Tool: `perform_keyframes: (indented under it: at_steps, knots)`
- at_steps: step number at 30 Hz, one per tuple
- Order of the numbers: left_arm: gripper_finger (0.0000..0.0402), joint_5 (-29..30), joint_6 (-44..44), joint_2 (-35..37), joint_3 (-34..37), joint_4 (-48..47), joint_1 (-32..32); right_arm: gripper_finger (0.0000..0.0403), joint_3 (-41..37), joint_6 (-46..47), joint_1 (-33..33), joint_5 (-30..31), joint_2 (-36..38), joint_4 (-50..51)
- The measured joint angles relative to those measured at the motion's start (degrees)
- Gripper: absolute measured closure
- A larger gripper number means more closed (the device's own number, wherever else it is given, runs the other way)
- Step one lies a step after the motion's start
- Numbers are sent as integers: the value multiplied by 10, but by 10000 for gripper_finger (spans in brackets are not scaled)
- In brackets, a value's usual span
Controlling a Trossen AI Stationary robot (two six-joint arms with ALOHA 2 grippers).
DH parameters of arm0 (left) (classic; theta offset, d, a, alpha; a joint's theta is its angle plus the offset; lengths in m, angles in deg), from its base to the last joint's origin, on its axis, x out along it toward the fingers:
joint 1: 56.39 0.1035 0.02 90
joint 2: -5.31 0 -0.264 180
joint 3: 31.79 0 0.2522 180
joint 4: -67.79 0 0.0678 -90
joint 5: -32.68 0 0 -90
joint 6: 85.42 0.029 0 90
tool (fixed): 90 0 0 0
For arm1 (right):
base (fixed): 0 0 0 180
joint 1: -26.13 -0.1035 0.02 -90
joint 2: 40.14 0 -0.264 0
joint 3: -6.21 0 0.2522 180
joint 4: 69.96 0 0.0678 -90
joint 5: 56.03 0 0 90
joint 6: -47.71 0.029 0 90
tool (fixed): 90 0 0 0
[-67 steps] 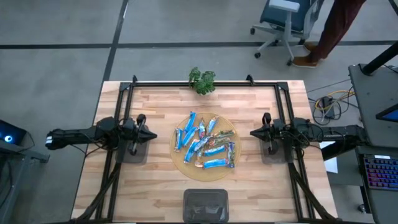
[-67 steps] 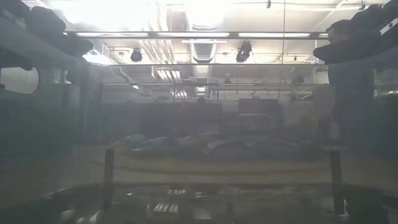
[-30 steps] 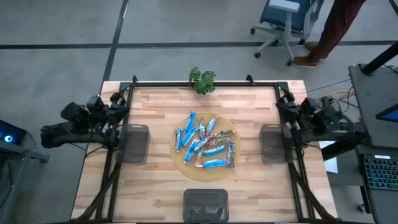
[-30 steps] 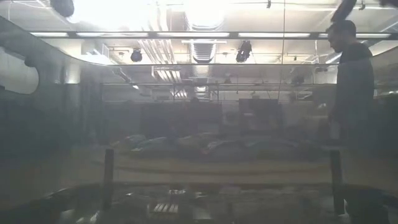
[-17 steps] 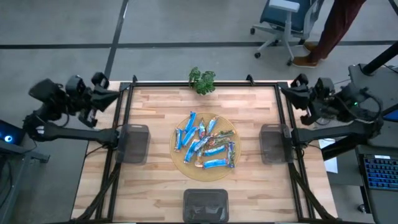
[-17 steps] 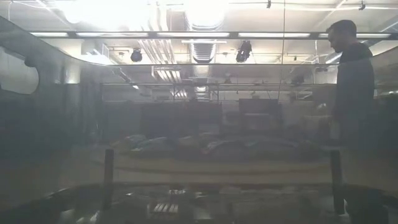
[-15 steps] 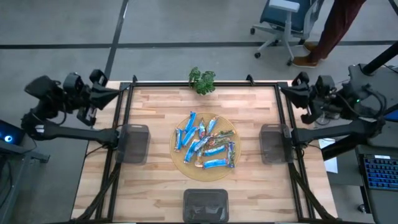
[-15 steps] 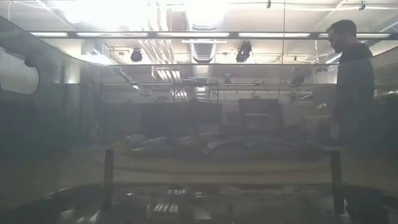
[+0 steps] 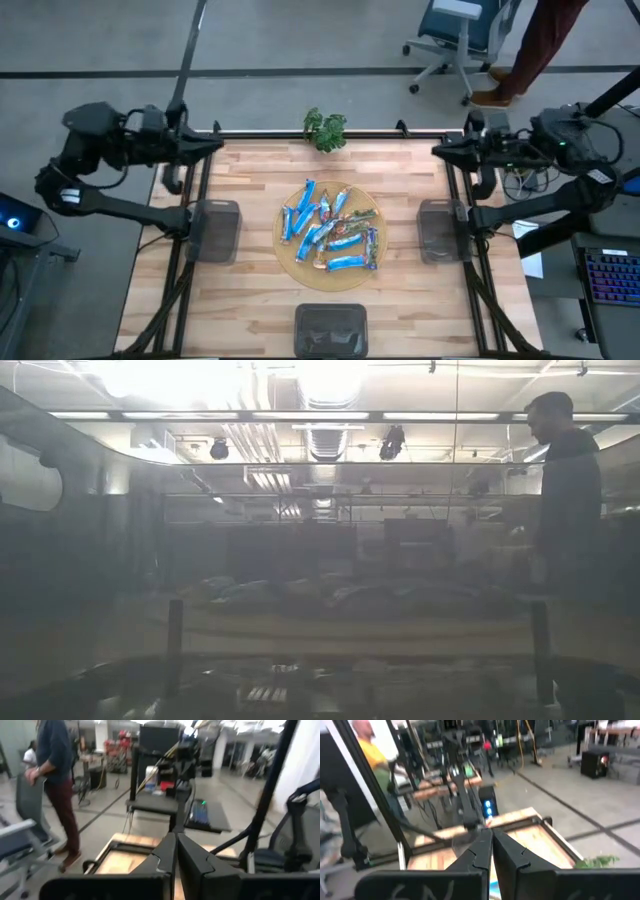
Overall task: Pick and place Granola Bars by type
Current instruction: Put the red granola bar into the top left bin
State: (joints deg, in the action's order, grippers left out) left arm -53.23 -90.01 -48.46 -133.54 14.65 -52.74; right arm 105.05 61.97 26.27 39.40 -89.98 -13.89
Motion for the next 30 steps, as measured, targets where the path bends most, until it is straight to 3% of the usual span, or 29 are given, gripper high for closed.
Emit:
perform_keyframes:
  at_steps: [10,30]
  knots:
    - [402,2,0,-37,-2,-9,0,394,6,-20,0,0,-42,18]
    - [401,3,-2,-35,1,-59,0,394,6,-39,0,6,-116,42]
